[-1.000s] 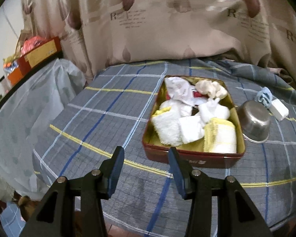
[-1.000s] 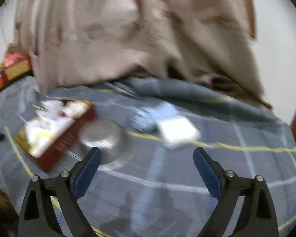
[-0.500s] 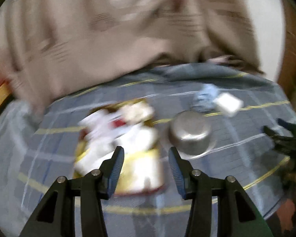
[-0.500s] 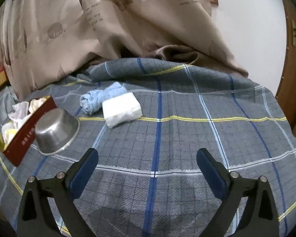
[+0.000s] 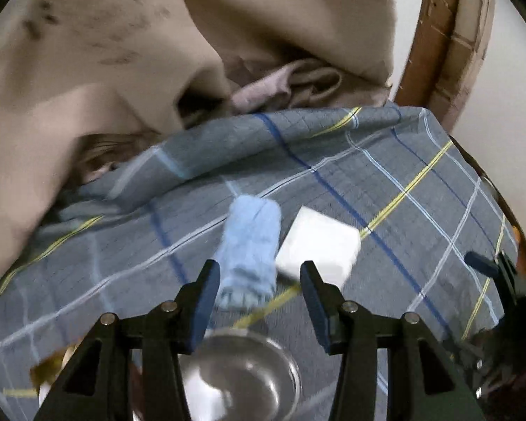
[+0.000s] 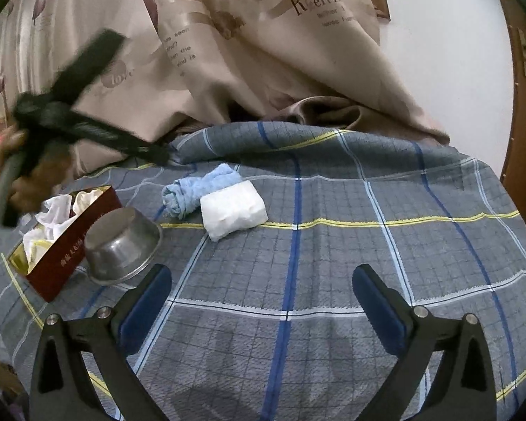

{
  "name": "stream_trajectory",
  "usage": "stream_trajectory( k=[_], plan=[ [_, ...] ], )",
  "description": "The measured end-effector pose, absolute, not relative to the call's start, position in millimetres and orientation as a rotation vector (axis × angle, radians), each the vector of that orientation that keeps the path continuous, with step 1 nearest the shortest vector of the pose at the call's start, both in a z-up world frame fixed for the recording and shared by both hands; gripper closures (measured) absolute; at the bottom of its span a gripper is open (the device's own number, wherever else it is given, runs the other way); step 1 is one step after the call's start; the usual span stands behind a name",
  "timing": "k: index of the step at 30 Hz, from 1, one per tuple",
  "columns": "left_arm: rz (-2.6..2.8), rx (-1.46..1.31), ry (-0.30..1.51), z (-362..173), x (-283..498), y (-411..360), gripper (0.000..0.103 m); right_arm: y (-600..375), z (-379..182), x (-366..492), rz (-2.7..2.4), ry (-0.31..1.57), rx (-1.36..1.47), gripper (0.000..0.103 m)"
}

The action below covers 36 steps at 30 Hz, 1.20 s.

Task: Organize soft objects
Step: 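Grasp the light blue sock beside the white block with the left gripper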

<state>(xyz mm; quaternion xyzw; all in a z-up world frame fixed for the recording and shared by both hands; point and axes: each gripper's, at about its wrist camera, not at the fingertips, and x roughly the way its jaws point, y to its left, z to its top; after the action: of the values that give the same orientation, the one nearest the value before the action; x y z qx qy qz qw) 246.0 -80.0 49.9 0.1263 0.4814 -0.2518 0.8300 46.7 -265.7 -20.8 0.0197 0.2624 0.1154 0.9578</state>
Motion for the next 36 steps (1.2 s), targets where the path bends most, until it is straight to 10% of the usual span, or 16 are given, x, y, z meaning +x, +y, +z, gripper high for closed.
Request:
stream_trajectory(
  k=[20, 27, 36],
  plan=[
    [-0.665, 0.19, 1.247, -26.5, 327.7, -88.0, 0.052, -270.3, -16.2, 39.9, 0.252, 0.487, 0.06, 0.0],
    [-0.606, 0.162, 1.189, -30.4, 318.0, -78.0, 0.084, -271.7, -15.6, 41.3, 0.243, 0.492, 0.064, 0.0],
    [-0.438, 0.071, 1.087, -6.2, 309.9, -29.3, 0.086, -274.1, -17.5, 44.7, 0.228, 0.508, 0.07, 0.0]
  ],
)
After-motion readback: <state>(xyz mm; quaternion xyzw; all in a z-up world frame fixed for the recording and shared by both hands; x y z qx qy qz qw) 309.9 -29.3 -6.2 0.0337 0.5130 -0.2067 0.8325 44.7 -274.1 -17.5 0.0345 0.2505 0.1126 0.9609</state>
